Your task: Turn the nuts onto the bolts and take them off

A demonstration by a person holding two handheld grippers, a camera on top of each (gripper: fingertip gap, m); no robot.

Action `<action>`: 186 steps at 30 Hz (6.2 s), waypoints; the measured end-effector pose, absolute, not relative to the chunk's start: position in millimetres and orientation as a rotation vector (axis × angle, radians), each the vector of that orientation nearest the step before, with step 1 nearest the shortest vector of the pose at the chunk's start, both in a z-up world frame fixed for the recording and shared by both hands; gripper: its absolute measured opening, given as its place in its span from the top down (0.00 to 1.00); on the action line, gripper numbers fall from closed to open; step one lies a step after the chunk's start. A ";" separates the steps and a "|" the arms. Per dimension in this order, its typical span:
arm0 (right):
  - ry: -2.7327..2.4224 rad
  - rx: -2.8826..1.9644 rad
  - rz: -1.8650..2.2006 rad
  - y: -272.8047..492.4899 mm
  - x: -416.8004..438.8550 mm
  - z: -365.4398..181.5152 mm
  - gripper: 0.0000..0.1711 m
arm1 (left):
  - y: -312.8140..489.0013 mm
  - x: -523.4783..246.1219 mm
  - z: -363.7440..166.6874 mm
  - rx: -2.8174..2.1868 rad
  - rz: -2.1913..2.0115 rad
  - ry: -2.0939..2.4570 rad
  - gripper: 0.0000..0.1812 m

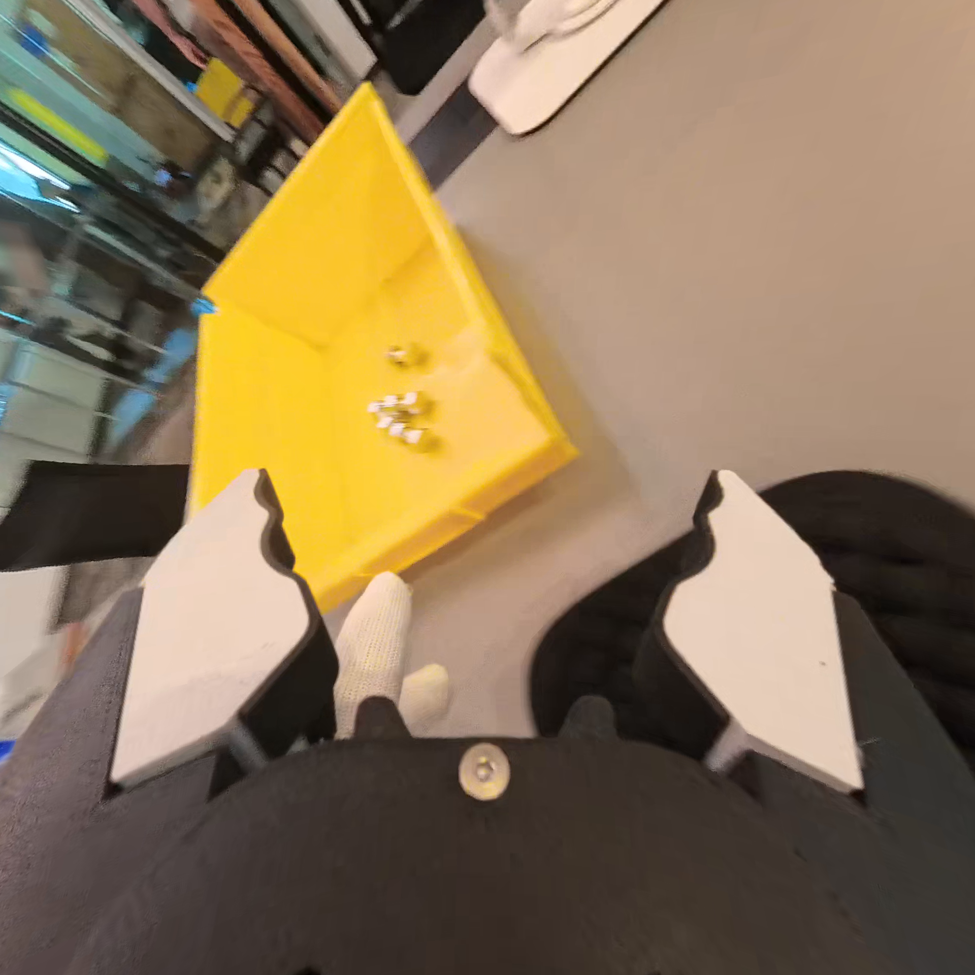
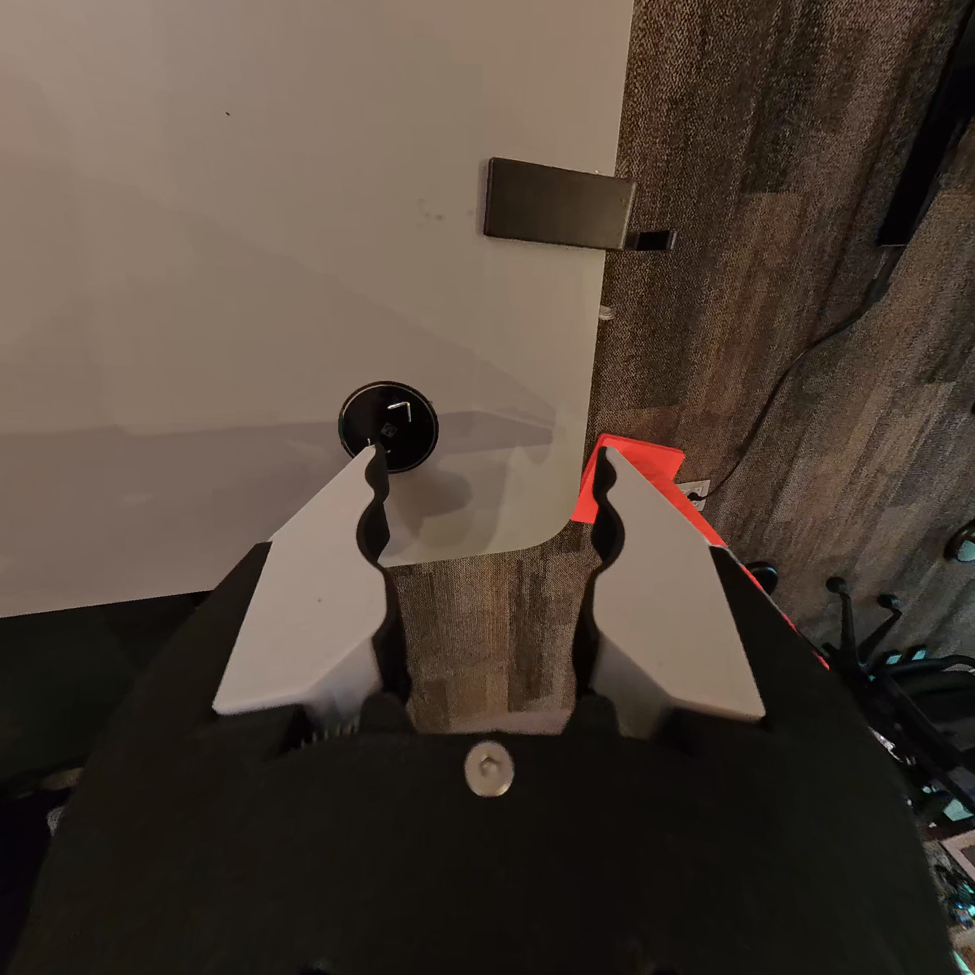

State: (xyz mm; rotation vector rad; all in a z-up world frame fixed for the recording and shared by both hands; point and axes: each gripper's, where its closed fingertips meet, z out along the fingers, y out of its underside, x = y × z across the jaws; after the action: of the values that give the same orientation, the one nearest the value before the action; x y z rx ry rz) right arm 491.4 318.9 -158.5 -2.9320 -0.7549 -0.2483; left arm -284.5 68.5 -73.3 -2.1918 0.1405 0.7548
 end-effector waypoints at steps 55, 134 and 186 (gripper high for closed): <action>-0.671 -2.853 -0.231 316.2 490.1 -88.1 0.57 | 96.0 -310.1 -38.3 -2.443 0.521 0.605 0.48; -0.771 -2.793 -0.329 316.5 484.5 14.2 0.62 | 106.0 -220.7 36.1 -2.177 0.269 0.457 0.35; -0.616 -2.222 -0.478 356.6 415.8 180.3 0.35 | 112.1 -226.8 110.4 -2.113 0.307 0.505 0.30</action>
State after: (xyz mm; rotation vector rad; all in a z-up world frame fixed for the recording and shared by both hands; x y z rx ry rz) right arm 415.8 356.6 180.3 -2.2217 -0.6164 -0.4777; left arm -226.8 112.1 110.4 -2.1129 0.5049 0.3070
